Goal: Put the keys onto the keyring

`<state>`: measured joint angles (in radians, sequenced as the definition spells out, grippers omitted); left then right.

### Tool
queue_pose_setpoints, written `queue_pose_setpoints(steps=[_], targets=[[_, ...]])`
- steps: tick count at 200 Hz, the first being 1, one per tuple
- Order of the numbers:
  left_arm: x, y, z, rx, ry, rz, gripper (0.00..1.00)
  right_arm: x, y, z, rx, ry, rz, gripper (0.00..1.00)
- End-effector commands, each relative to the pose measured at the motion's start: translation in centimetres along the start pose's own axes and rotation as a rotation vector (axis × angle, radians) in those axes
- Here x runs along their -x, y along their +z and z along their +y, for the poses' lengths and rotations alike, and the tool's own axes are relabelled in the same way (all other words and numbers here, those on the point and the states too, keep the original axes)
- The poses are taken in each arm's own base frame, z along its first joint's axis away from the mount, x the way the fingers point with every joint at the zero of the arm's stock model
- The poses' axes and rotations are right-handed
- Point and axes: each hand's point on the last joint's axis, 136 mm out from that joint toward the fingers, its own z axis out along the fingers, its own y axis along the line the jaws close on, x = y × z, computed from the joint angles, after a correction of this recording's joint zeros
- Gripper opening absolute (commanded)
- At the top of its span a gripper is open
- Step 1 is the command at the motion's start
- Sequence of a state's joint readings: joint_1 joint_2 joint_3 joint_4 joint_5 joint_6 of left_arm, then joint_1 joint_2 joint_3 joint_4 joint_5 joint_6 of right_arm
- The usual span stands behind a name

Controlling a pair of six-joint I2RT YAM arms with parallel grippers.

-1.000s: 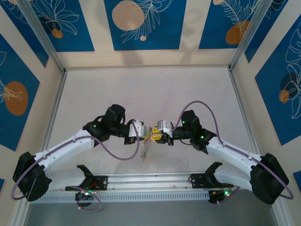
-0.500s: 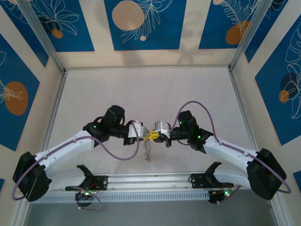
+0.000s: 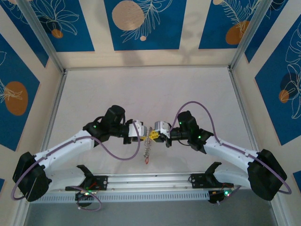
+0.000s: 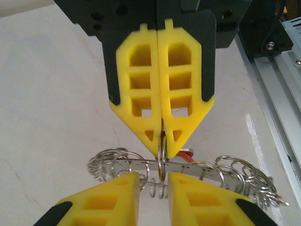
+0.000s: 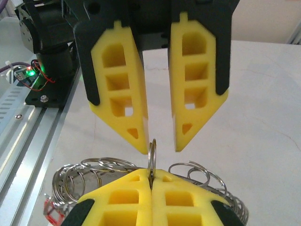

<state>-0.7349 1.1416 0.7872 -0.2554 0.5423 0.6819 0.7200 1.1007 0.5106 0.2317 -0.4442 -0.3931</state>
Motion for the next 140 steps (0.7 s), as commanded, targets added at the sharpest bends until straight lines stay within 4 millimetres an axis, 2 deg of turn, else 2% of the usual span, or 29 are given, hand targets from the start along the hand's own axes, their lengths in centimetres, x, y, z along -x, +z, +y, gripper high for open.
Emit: queue_pose_setpoints(steps=[1,94,140], targets=[[1.9,-0.8,0.2,-0.012,0.009,-0.042,0.23,1.6,-0.3,-0.6,-0.019,-0.026,-0.024,0.0],[0.8,-0.1,0.6,-0.008,0.011,0.027,0.23,1.5,0.4,-0.8,-0.008,-0.004,-0.005,0.0],[1.3,0.3,0.5,-0.022,0.026,0.012,0.11,1.5,0.8,-1.0,-0.002,-0.002,-0.012,0.0]])
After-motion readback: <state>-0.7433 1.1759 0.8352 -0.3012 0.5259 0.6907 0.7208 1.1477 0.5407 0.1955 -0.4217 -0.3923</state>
